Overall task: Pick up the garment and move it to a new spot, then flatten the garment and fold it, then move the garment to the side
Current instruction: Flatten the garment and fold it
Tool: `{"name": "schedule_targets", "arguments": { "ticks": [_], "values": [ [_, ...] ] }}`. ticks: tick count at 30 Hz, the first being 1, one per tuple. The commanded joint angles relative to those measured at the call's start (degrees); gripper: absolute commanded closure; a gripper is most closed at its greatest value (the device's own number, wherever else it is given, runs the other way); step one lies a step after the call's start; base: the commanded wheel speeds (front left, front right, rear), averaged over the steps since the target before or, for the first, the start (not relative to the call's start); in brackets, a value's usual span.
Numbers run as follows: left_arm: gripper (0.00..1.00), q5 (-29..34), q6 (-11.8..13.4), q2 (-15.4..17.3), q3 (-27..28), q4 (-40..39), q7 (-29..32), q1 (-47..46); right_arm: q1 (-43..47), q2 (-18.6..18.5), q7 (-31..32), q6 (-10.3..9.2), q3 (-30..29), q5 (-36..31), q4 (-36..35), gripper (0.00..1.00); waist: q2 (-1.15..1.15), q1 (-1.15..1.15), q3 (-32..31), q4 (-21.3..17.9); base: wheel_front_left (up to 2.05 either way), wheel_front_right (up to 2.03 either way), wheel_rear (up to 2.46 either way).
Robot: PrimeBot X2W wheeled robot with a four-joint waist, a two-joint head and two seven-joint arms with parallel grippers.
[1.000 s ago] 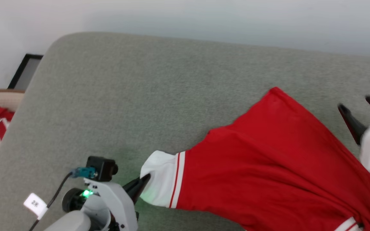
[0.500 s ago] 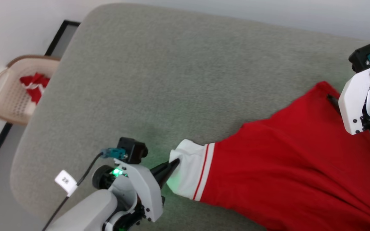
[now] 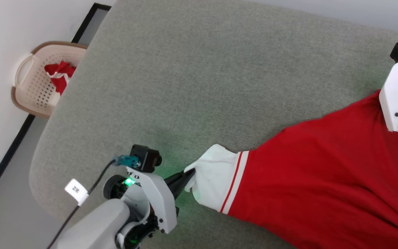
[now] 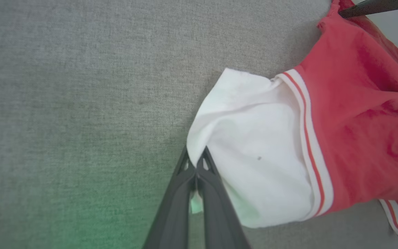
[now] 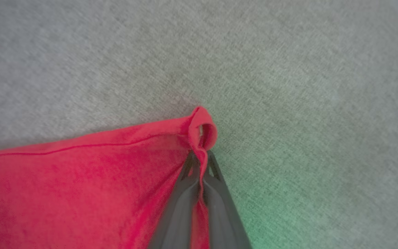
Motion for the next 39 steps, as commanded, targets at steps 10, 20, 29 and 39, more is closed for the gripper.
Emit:
{"name": "schedule_targets", "arguments": {
  "ticks": [10,20,29,39],
  "values": [
    [1.00,-1.78,-0.66,4.83,1.13,-0.14,7.41,-6.24,-2.87,2.87,-1.78,-0.08,-0.11,3.77,2.80,1.00,0.00,0.00,-3.84,-4.61,0.00,0.00,0.00],
    [1.00,-0.14,0.42,10.76,4.67,-0.98,19.37,-24.56,-10.04,3.98,-10.64,-0.07,-3.14,4.61,-0.10,1.00,0.00,0.00,-9.07,-10.11,0.00,0.00,0.00],
    [1.00,6.44,-0.38,10.09,6.19,6.25,19.33,-41.83,-14.76,6.04,-20.86,-0.07,-7.25,1.49,-0.41,1.00,0.00,0.00,-13.20,-14.84,0.00,0.00,0.00],
    [1.00,10.39,-2.24,7.45,6.21,15.87,15.91,-54.06,-15.91,7.35,-22.59,-0.07,-10.92,2.37,-5.94,1.00,0.00,0.00,-15.39,-18.28,0.00,0.00,0.00]
  ]
}}
